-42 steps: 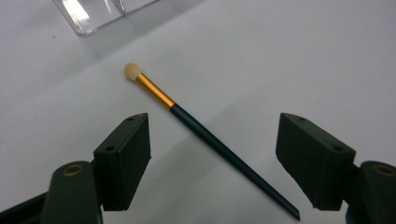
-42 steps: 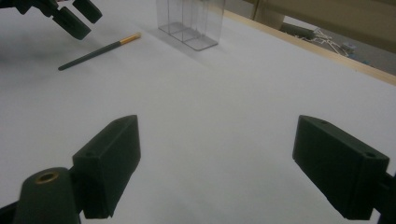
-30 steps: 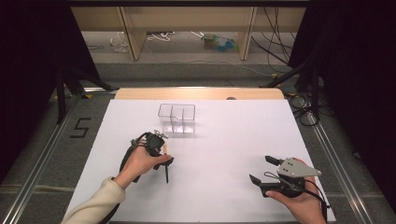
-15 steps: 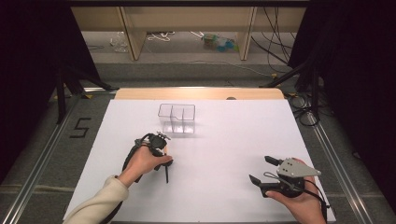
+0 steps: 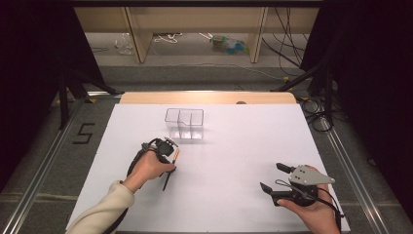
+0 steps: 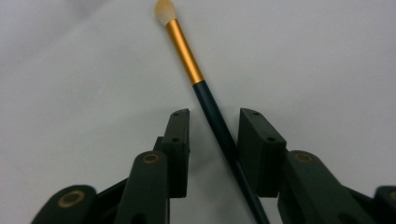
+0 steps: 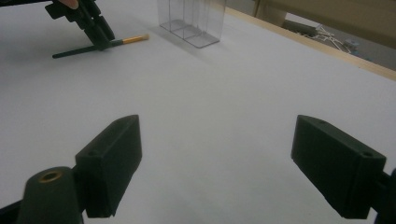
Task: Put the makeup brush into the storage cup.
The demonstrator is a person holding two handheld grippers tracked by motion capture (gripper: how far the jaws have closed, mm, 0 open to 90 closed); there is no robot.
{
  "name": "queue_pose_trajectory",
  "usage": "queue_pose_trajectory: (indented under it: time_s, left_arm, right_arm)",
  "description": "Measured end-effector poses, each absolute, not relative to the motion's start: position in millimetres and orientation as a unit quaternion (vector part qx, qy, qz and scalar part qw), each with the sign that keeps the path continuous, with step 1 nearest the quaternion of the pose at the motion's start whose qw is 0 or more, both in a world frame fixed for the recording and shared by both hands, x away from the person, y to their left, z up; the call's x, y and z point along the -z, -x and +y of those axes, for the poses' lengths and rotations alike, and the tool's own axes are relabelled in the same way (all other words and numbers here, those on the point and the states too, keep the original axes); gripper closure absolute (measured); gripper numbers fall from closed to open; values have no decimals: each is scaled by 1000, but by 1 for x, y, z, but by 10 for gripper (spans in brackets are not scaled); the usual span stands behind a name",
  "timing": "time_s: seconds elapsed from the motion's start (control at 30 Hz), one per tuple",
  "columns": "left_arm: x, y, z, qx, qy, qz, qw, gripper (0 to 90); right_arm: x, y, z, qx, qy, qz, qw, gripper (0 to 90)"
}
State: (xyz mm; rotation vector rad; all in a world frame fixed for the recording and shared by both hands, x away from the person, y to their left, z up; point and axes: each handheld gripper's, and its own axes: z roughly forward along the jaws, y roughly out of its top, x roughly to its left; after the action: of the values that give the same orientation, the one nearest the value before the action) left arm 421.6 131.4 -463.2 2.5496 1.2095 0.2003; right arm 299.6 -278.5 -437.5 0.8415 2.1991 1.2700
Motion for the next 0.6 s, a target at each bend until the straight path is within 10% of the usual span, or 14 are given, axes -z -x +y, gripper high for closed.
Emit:
queue_pose_trajectory:
  time_s: [0.6]
  left_arm:
    - [460, -423, 118, -66, -913, 387, 109, 829]
  right_arm:
    - [437, -300, -279, -462, -307, 799, 231, 175]
